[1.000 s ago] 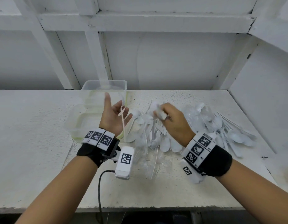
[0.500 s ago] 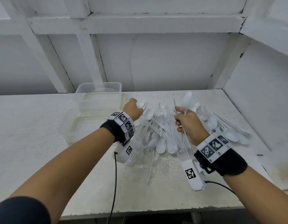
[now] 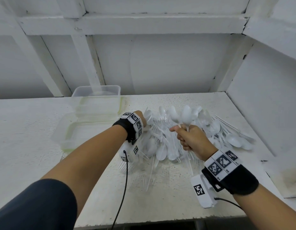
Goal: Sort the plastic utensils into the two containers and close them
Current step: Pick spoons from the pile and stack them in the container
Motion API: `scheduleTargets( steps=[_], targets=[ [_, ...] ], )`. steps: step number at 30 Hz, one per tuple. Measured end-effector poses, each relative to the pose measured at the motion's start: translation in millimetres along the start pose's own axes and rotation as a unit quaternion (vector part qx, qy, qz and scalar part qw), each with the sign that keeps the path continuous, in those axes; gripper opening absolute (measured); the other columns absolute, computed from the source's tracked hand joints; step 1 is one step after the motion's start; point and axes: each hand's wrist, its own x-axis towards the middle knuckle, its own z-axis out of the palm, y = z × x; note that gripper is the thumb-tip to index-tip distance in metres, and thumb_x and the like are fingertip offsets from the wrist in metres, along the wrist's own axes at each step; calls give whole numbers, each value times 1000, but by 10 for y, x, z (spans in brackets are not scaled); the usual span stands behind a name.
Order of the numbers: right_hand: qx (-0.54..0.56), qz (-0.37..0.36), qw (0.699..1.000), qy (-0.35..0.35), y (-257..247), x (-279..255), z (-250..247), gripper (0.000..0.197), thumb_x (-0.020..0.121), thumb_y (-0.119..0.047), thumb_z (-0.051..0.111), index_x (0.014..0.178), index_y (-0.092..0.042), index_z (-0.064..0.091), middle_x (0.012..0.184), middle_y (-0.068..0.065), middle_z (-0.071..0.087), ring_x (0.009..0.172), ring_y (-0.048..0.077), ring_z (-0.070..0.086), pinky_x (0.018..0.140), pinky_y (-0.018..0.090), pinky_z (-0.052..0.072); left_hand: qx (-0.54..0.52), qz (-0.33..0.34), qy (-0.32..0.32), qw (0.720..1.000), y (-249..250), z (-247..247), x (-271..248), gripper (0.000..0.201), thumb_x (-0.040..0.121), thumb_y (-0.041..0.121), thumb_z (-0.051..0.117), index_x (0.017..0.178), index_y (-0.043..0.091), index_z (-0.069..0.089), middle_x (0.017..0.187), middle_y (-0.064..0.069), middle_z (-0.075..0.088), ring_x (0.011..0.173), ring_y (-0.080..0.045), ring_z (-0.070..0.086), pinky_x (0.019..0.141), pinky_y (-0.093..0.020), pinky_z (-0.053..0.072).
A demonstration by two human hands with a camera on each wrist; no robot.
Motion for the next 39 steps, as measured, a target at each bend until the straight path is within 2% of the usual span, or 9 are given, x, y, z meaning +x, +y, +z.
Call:
scheduleTargets(
  steps=[6, 8, 10, 12, 15, 20, 23, 30, 39],
  targets=[
    [24, -1, 1000, -11, -86, 69, 92, 22, 98, -35, 41, 96, -24, 59, 53, -5, 34, 43, 8, 33, 44, 21, 33, -108, 54, 38, 992, -67, -237, -72, 15, 90, 19, 54, 82, 6, 55, 77, -5, 50, 79, -22, 49, 61, -25, 37],
    [-51, -49, 997, -35, -117, 97, 125, 20, 97, -36, 43, 96, -28, 61, 52, -11, 45, 44, 1, 39, 47, 16, 34, -190, 79, 94, 974, -105, -345, -169, 15, 94, 16, 45, 104, 7, 52, 84, -6, 49, 82, -21, 46, 55, -26, 33],
    [-174, -109, 977, -52, -142, 169, 161, 22, 95, -32, 49, 94, -18, 66, 70, -7, 66, 58, 0, 52, 59, 16, 40, -259, 95, 137, 951, -185, -420, -250, 25, 97, 14, 37, 118, 2, 44, 93, -8, 49, 86, -21, 45, 65, -27, 35],
    [-318, -144, 934, -73, -165, 273, 214, 30, 93, -33, 52, 89, -7, 68, 81, 8, 68, 65, 12, 55, 64, 26, 42, -344, 100, 165, 919, -292, -496, -343, 30, 99, 13, 33, 126, 1, 38, 95, -9, 53, 85, -19, 50, 74, -27, 37],
    [-494, -174, 842, -128, -253, 420, 342, 27, 95, -32, 49, 84, -15, 67, 79, 4, 65, 71, 18, 58, 63, 28, 44, -415, 117, 185, 883, -478, -620, -511, 25, 100, 17, 32, 121, 5, 39, 73, -4, 59, 65, -14, 57, 61, -24, 43],
    [-613, -154, 711, -307, -325, 545, 595, 21, 91, -28, 55, 107, -24, 68, 77, -7, 59, 74, 12, 54, 60, 21, 41, -431, 93, 154, 884, -737, -624, -733, 5, 98, 16, 37, 94, 14, 40, 64, -3, 41, 49, -15, 40, 44, -24, 39],
    [-678, -169, 644, -311, -230, 530, 681, 27, 90, -34, 55, 113, -23, 63, 94, -4, 64, 84, 15, 57, 64, 23, 42, -429, 79, 129, 890, -834, -546, -849, 14, 96, 17, 41, 84, 23, 43, 64, -1, 39, 49, -13, 34, 45, -24, 32],
    [-655, -160, 703, -226, -153, 681, 421, 26, 96, -32, 44, 102, -15, 63, 89, -1, 58, 79, 15, 52, 56, 21, 34, -359, 91, 68, 927, -918, -329, -1034, 10, 95, 18, 44, 85, 17, 44, 68, -1, 41, 54, -13, 33, 47, -24, 30],
    [-696, -149, 669, -214, -81, 714, 474, 44, 88, -35, 57, 129, -28, 42, 113, 1, 60, 101, 21, 59, 74, 31, 45, -313, 87, 7, 946, -876, -171, -1085, 11, 95, 17, 44, 85, 17, 46, 68, -2, 40, 53, -13, 33, 45, -23, 28]
  ],
)
